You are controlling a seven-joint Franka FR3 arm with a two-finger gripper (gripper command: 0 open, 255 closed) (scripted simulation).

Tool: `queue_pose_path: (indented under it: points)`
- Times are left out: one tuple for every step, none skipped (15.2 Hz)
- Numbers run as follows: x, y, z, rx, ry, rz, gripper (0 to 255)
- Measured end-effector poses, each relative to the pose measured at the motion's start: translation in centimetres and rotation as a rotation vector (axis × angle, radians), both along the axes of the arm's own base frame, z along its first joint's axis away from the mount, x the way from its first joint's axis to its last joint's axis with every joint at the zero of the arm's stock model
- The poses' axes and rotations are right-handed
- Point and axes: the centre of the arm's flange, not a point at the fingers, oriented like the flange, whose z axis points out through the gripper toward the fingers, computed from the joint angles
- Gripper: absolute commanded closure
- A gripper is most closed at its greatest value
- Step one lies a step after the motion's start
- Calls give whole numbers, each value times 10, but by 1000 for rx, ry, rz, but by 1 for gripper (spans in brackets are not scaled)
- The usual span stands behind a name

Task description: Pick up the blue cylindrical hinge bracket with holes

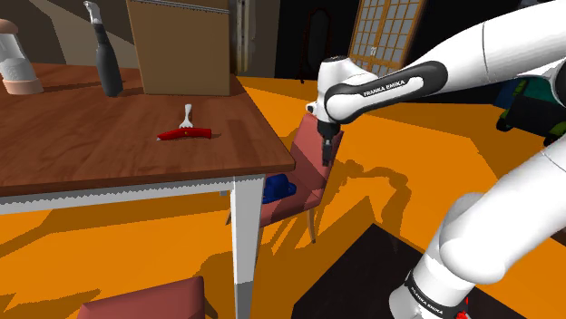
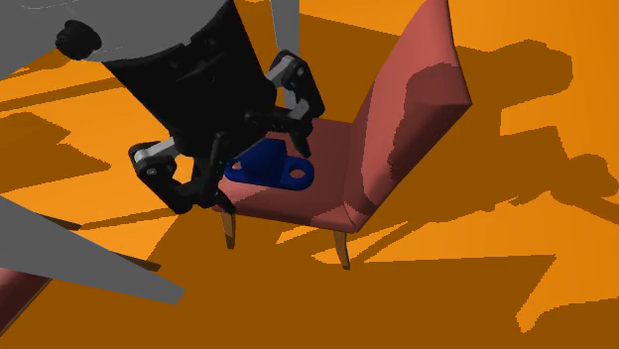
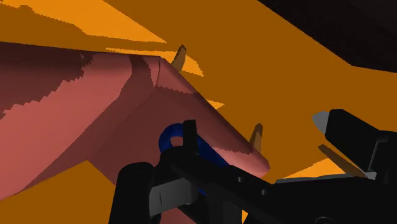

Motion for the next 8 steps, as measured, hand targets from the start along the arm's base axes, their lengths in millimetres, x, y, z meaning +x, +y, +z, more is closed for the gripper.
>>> queue_pose_path:
  points:
    - [11, -3, -7, -4, 1, 32, 0]
    - [19, -3, -16, -8, 3, 64, 0]
    - [29, -4, -24, -12, 5, 97, 0]
    - [37, -4, -31, -16, 7, 129, 0]
    - [46, -5, -41, -20, 9, 161, 0]
    - [56, -4, -49, -24, 10, 193, 0]
    - [66, -6, -57, -28, 12, 225, 0]
    - [75, -3, -64, -31, 14, 257, 0]
